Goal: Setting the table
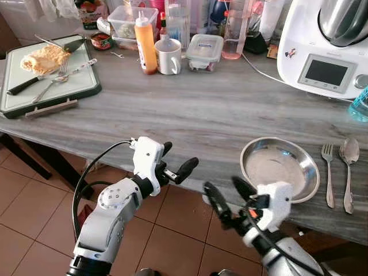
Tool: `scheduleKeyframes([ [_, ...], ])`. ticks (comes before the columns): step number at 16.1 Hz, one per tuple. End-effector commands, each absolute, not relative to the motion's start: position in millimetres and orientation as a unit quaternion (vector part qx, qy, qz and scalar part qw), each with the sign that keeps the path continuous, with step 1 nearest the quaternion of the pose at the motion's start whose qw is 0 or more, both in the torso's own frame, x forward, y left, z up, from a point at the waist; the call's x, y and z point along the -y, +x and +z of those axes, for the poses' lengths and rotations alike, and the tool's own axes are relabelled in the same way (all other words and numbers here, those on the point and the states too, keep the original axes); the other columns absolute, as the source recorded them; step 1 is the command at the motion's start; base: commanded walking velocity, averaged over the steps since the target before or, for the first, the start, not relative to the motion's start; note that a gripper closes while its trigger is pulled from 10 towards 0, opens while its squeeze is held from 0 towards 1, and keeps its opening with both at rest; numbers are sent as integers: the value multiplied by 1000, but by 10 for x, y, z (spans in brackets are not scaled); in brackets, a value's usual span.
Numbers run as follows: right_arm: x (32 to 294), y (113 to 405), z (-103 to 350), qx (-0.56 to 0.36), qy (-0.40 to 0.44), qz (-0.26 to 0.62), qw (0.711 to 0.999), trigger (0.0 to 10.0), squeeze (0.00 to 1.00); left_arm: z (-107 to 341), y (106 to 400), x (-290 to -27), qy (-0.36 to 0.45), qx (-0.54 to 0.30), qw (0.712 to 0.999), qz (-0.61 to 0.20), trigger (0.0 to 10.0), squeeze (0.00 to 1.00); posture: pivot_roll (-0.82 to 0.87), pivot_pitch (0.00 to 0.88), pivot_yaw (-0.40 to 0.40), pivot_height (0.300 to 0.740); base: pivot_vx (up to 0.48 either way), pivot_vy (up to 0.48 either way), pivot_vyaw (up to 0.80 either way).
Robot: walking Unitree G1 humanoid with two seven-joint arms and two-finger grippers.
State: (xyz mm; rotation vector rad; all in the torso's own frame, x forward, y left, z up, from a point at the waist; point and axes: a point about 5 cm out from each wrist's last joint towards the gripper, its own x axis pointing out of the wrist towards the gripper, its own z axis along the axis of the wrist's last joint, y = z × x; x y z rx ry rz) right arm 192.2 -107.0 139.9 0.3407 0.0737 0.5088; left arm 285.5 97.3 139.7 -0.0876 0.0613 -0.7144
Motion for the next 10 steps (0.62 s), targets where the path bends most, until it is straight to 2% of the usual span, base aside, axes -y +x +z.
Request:
scheduleKeyframes([
  [1, 1051, 1899, 1441, -28, 161, 263, 951, 10000, 0, 1412, 2840, -973, -38, -28, 934, -354, 10000, 0, 14, 168, 15, 714, 0, 0, 0],
  [5, 1129, 1943, 1610, 22, 118, 247, 962, 10000, 0, 1415, 2853, -959, -38, -25, 934, -354, 10000, 0, 9, 162, 17, 714, 0, 0, 0],
  [8, 1406, 2091, 1805, 89, 35, 114, 989, 10000, 0, 1519, 2892, -919, -40, -1, 937, -348, 10000, 0, 9, 152, 15, 714, 0, 0, 0],
  [10, 1615, 2112, 1878, 122, 0, 32, 992, 10000, 0, 1589, 2910, -888, -42, 17, 938, -343, 10000, 0, 8, 142, 12, 714, 0, 0, 0],
])
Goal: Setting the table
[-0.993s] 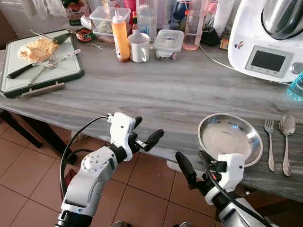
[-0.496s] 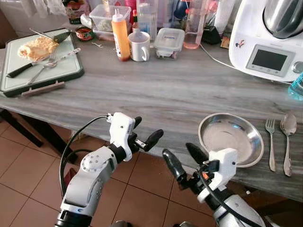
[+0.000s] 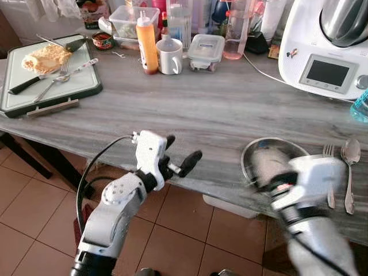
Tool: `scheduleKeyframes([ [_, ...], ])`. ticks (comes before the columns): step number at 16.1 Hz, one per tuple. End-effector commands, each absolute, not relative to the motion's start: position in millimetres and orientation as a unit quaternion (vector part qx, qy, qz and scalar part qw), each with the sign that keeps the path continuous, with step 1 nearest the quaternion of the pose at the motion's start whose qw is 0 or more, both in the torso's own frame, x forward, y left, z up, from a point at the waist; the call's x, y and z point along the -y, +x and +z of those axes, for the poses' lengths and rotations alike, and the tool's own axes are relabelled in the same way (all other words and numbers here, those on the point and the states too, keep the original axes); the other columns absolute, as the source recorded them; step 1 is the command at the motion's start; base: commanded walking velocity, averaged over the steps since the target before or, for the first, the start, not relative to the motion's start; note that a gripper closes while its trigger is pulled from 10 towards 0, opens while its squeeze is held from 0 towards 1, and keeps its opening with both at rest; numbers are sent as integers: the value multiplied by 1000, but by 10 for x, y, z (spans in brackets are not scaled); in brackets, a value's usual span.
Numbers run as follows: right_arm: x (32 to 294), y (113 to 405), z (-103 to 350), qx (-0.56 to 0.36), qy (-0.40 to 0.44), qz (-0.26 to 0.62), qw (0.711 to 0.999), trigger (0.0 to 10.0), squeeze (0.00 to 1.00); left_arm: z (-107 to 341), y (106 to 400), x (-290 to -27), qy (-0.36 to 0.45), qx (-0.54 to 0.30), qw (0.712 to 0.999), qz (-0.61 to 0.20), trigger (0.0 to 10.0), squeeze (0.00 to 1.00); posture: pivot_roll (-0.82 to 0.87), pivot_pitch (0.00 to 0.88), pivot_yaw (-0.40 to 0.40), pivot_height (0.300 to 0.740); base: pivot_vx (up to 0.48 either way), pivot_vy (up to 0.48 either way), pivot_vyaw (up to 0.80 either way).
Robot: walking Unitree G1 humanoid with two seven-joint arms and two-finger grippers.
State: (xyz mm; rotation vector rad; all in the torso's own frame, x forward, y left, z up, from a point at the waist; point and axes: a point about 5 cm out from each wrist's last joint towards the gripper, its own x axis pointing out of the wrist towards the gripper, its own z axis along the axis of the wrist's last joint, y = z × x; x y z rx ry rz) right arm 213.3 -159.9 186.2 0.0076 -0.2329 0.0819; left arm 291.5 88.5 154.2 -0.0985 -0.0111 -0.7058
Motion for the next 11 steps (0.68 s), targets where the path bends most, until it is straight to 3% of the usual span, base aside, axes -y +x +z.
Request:
scheduleKeyframes([
  [1, 1676, 2109, 1897, 130, -11, 13, 991, 10000, 0, 1598, 2912, -877, -41, 22, 939, -341, 10000, 0, 9, 136, 10, 714, 0, 0, 0],
  [5, 1836, 2023, 1826, 116, -48, -47, 991, 10000, 0, 1571, 2936, -887, -41, 25, 943, -331, 10000, 0, -2, 119, 3, 714, 0, 0, 0],
  [11, 1874, 1938, 1803, 118, -52, -88, 988, 10000, 0, 1567, 2960, -851, -45, 32, 946, -320, 10000, 0, -24, 115, 5, 714, 0, 0, 0],
])
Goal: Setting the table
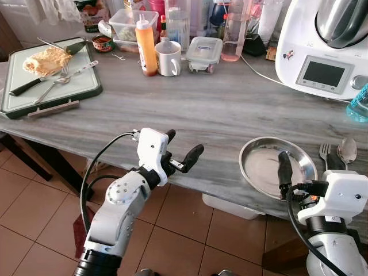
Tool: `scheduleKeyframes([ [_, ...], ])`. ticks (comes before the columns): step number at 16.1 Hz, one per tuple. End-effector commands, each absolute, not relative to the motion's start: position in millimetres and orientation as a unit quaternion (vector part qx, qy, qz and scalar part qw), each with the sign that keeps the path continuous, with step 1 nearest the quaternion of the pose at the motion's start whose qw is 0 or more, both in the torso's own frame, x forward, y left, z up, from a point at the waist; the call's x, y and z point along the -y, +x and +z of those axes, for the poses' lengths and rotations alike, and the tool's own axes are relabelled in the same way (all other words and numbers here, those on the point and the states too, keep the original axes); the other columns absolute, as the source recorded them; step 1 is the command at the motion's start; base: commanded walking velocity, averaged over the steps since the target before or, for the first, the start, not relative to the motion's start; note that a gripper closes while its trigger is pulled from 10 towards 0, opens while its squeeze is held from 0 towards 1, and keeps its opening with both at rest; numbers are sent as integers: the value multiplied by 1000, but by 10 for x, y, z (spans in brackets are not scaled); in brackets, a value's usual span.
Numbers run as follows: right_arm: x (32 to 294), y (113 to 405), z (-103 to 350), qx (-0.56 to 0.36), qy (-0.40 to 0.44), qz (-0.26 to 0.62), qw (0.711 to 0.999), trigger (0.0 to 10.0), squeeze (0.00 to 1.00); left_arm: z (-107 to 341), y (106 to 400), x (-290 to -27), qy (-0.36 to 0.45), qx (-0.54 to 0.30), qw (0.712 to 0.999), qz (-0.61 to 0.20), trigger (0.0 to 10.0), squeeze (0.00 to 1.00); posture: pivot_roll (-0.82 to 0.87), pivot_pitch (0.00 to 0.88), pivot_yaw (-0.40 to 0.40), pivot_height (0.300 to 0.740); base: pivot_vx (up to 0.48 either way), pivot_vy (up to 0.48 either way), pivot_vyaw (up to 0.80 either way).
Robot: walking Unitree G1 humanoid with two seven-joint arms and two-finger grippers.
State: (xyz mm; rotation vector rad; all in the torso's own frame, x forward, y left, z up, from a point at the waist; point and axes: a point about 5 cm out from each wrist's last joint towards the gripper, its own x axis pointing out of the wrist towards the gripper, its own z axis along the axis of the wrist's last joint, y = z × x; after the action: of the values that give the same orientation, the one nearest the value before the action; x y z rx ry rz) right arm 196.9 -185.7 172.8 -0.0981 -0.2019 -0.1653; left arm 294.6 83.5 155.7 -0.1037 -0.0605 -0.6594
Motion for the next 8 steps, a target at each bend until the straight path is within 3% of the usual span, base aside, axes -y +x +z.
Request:
scheduleKeyframes([
  [1, 1897, 1919, 1830, 125, -60, -103, 985, 10000, 0, 1583, 2974, -879, -42, 38, 951, -305, 10000, 0, -25, 116, 5, 714, 0, 0, 0],
  [4, 1932, 1891, 1853, 130, -66, -124, 982, 10000, 0, 1594, 3006, -949, -22, 48, 963, -265, 10000, 0, -23, 120, 2, 714, 0, 0, 0],
  [8, 1891, 1893, 1810, 124, -64, -123, 983, 10000, 0, 1564, 2998, -931, -22, 46, 962, -269, 10000, 0, -17, 126, 4, 714, 0, 0, 0],
])
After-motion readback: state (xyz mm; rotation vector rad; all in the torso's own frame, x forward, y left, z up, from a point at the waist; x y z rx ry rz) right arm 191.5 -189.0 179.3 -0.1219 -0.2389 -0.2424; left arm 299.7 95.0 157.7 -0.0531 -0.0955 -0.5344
